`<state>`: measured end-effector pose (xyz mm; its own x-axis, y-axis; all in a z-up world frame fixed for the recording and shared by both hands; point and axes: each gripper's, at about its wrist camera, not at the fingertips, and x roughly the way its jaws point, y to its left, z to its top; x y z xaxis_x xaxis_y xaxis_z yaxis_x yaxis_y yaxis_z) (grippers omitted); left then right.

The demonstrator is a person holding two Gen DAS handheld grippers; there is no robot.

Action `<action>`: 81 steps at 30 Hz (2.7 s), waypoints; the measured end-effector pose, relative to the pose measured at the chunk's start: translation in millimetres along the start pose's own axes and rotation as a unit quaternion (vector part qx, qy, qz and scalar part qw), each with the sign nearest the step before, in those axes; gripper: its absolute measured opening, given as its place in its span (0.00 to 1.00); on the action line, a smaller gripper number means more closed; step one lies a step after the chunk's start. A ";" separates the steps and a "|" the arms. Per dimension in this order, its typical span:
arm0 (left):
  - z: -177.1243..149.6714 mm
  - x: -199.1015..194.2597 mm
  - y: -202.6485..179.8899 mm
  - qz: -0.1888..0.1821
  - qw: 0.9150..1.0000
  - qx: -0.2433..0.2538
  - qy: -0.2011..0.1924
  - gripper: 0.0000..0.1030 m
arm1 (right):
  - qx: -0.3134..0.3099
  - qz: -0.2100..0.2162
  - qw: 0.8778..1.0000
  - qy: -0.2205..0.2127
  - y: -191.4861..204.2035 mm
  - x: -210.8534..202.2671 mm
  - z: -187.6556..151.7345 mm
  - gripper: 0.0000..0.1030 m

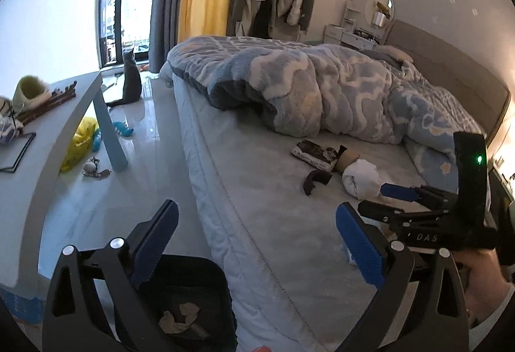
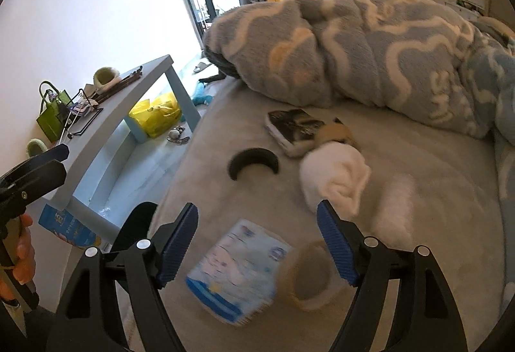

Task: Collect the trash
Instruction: 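Move both tools back toward the remaining items on the bed, then grasp the brown cardboard ring with the right tool while the left tool grasps the blue wipes pack, then carry both items to the bin and open the left tool to drop the wipes pack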

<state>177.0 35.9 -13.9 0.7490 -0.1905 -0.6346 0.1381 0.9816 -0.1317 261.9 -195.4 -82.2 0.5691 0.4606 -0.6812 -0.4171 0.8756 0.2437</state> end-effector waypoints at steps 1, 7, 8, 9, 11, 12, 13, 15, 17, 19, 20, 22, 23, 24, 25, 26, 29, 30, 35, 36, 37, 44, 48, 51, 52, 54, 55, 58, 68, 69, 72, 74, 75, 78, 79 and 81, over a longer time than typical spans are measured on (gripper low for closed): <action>-1.0 2.0 -5.4 0.001 1.000 0.007 0.001 0.97 | 0.005 0.002 1.000 0.002 -4.3 -0.4 -1.4 0.75; -6.6 13.5 -26.0 -0.021 0.999 0.022 0.013 0.97 | 0.015 0.006 1.000 0.014 -23.1 -1.6 -11.0 0.75; -7.3 15.0 -29.2 -0.022 0.999 0.025 0.015 0.97 | 0.016 0.007 1.000 0.015 -25.3 -2.2 -12.2 0.75; -8.0 17.5 -33.4 -0.023 0.999 0.028 0.017 0.97 | 0.018 0.007 1.000 0.015 -29.0 -3.2 -14.0 0.75; -9.1 21.2 -40.2 -0.024 0.999 0.034 0.021 0.97 | 0.026 0.012 0.999 0.019 -34.9 -3.8 -16.6 0.75; -10.0 23.4 -43.8 -0.023 0.999 0.039 0.023 0.97 | 0.032 0.017 0.999 0.021 -39.2 -3.6 -18.8 0.75; -11.2 24.6 -46.3 -0.021 0.999 0.042 0.024 0.97 | 0.039 0.022 0.999 0.023 -41.8 -3.2 -20.2 0.75; -13.2 29.5 -53.9 -0.022 0.998 0.047 0.028 0.97 | 0.058 0.042 0.997 0.029 -49.3 -1.2 -24.2 0.75; -15.0 33.4 -59.3 -0.027 0.998 0.050 0.034 0.97 | 0.072 0.060 0.995 0.037 -55.6 1.9 -28.2 0.75; -17.4 37.9 -66.9 -0.032 0.997 0.056 0.039 0.97 | 0.074 0.067 0.994 0.043 -57.8 5.0 -31.8 0.68; -18.5 40.0 -69.9 -0.035 0.997 0.058 0.043 0.97 | 0.073 0.068 0.994 0.046 -57.3 5.6 -32.2 0.65; -20.4 44.0 -74.7 -0.041 0.996 0.061 0.048 0.97 | 0.069 0.067 0.994 0.049 -57.4 6.9 -33.8 0.61; -21.5 46.8 -77.1 -0.044 0.996 0.063 0.052 0.97 | 0.067 0.070 0.994 0.049 -57.2 6.6 -34.1 0.58; -22.5 49.3 -79.0 -0.047 0.995 0.063 0.056 0.97 | 0.066 0.072 0.994 0.048 -57.1 6.2 -33.8 0.53; -23.4 51.3 -80.8 -0.049 0.995 0.064 0.059 0.97 | 0.064 0.075 0.994 0.047 -56.9 4.7 -34.1 0.51; -24.7 53.4 -82.9 -0.048 0.995 0.066 0.061 0.97 | 0.062 0.076 0.994 0.047 -56.4 4.0 -34.2 0.50; -27.8 59.0 -90.3 -0.048 0.994 0.071 0.066 0.97 | 0.048 0.074 0.995 0.045 -53.9 0.0 -34.8 0.49; -28.4 60.2 -91.9 -0.048 0.994 0.072 0.068 0.97 | 0.046 0.075 0.995 0.044 -53.6 -2.2 -35.1 0.49; -33.6 72.6 -104.7 -0.047 0.992 0.083 0.082 0.96 | 0.052 0.073 0.996 0.027 -65.2 -15.8 -34.5 0.49; -34.2 75.0 -106.8 -0.046 0.992 0.085 0.085 0.96 | 0.055 0.073 0.996 0.023 -68.0 -18.2 -34.2 0.49; -35.4 78.0 -109.9 -0.048 0.991 0.086 0.087 0.96 | 0.058 0.071 0.996 0.019 -71.9 -21.6 -33.9 0.49; -40.8 91.1 -127.0 -0.043 0.990 0.098 0.092 0.96 | 0.071 0.065 0.995 0.010 -89.6 -32.9 -38.7 0.49; -42.6 100.9 -131.7 -0.026 0.990 0.099 0.098 0.96 | 0.073 0.064 0.995 0.007 -95.4 -39.0 -39.7 0.49; -43.8 109.8 -130.8 -0.018 0.990 0.088 0.106 0.95 | 0.077 0.063 0.995 0.006 -101.4 -43.5 -41.4 0.49; -43.8 111.4 -130.7 -0.015 0.990 0.086 0.108 0.94 | 0.078 0.061 0.995 0.005 -103.4 -44.9 -41.9 0.49; -44.1 114.7 -129.6 -0.018 0.991 0.076 0.111 0.89 | 0.080 0.061 0.995 0.005 -106.8 -47.4 -42.8 0.49; -44.1 115.8 -129.3 -0.019 0.991 0.072 0.113 0.82 | 0.081 0.060 0.995 0.005 -108.8 -48.6 -43.4 0.49; -45.7 118.6 -130.3 -0.017 0.991 0.066 0.116 0.78 | 0.085 0.058 0.995 0.002 -112.8 -52.5 -45.0 0.49; -45.2 114.1 -127.9 -0.020 0.992 0.058 0.113 0.55 | 0.083 0.061 0.995 -0.004 -107.9 -55.3 -37.5 0.49; -45.0 113.4 -127.8 -0.021 0.992 0.059 0.112 0.53 | 0.082 0.062 0.995 -0.005 -106.5 -54.9 -36.4 0.49; -44.4 111.7 -126.3 -0.029 0.991 0.060 0.114 0.52 | 0.078 0.065 0.995 -0.006 -99.6 -52.6 -33.0 0.49; -44.0 109.0 -124.1 -0.034 0.991 0.058 0.112 0.52 | 0.074 0.066 0.995 -0.005 -95.2 -50.2 -31.1 0.49; -43.6 107.0 -122.7 -0.035 0.991 0.059 0.111 0.52 | 0.073 0.066 0.995 -0.004 -93.4 -49.2 -30.0 0.49; -42.7 101.6 -116.9 -0.032 0.992 0.057 0.107 0.52 | 0.074 0.070 0.995 -0.005 -86.3 -45.7 -25.6 0.49; -42.7 100.1 -114.2 -0.031 0.992 0.056 0.106 0.52 | 0.073 0.071 0.995 -0.006 -83.2 -45.0 -24.0 0.49; -41.9 97.0 -106.3 -0.029 0.993 0.051 0.106 0.52 | 0.072 0.074 0.995 -0.008 -76.4 -43.0 -20.1 0.49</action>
<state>207.7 -87.4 -93.4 0.5868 -0.2344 -0.7751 0.2504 0.9628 -0.1016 255.1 -285.1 -85.5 0.5204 0.5873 -0.6199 -0.3925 0.8092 0.4371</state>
